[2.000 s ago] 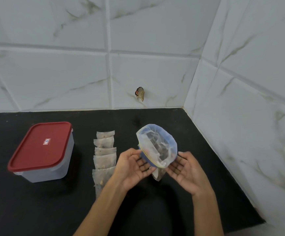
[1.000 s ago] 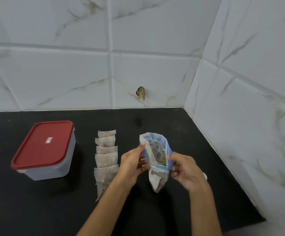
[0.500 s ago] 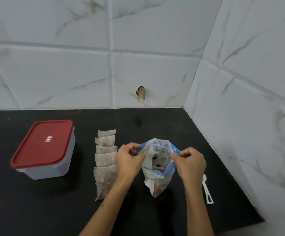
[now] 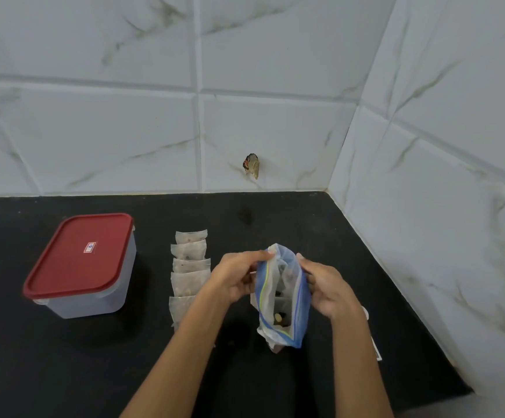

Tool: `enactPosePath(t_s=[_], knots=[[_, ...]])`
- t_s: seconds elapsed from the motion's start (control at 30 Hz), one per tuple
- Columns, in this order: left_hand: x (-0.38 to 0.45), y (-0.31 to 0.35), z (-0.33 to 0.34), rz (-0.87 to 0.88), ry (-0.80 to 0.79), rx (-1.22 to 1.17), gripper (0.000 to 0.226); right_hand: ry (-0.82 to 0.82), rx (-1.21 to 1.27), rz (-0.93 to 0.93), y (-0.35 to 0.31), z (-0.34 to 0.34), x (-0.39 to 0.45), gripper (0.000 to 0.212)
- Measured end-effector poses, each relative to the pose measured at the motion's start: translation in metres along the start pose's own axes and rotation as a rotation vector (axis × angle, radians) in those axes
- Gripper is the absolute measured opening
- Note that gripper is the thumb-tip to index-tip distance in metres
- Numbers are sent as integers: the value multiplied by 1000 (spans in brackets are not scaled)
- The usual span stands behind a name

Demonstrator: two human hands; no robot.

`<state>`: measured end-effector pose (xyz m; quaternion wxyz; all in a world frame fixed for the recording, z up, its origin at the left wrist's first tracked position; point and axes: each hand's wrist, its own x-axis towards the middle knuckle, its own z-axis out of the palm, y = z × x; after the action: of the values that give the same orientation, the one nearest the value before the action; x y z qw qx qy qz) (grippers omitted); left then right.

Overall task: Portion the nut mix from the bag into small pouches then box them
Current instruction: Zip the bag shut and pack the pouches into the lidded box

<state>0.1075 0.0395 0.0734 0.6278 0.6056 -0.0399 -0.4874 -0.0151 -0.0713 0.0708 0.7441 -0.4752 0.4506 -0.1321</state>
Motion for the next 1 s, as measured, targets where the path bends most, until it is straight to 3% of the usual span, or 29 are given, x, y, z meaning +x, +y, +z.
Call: enactPosePath(t_s=[0.17, 0.3, 0.4, 0.47, 0.53, 0.63, 0.67, 0.77, 0.87, 0.9, 1.0], knots=[[6, -2, -5, 392, 152, 312, 22, 75, -8, -93, -8, -7, 4, 31], [5, -3, -6, 642, 323, 643, 27, 181, -295, -269, -15, -3, -5, 35], [2, -7, -6, 720, 354, 724, 17, 239, -441, -370, -17, 0, -6, 36], [3, -10, -8, 681, 288, 609, 21, 251, -501, -385, -18, 0, -4, 32], [3, -8, -11, 535, 135, 338, 29, 193, -475, -342, -18, -3, -2, 25], [-1, -4, -14, 281, -89, 33, 31, 31, -359, -163, -21, -7, 1, 8], [-2, -3, -13, 210, -129, -9, 28, -8, -328, -109, -21, -8, 3, 14], [2, -5, -11, 44, -118, 26, 19, -101, -289, -16, -20, -5, 7, 38], [6, -4, -6, -38, -82, 78, 54, -167, -184, -7, -17, -2, 10, 38], [8, -3, -5, -27, -76, 61, 56, -178, -147, -7, -16, -2, 9, 35], [8, -4, -3, 62, -73, 22, 30, -182, -77, -14, -16, -4, 8, 27]])
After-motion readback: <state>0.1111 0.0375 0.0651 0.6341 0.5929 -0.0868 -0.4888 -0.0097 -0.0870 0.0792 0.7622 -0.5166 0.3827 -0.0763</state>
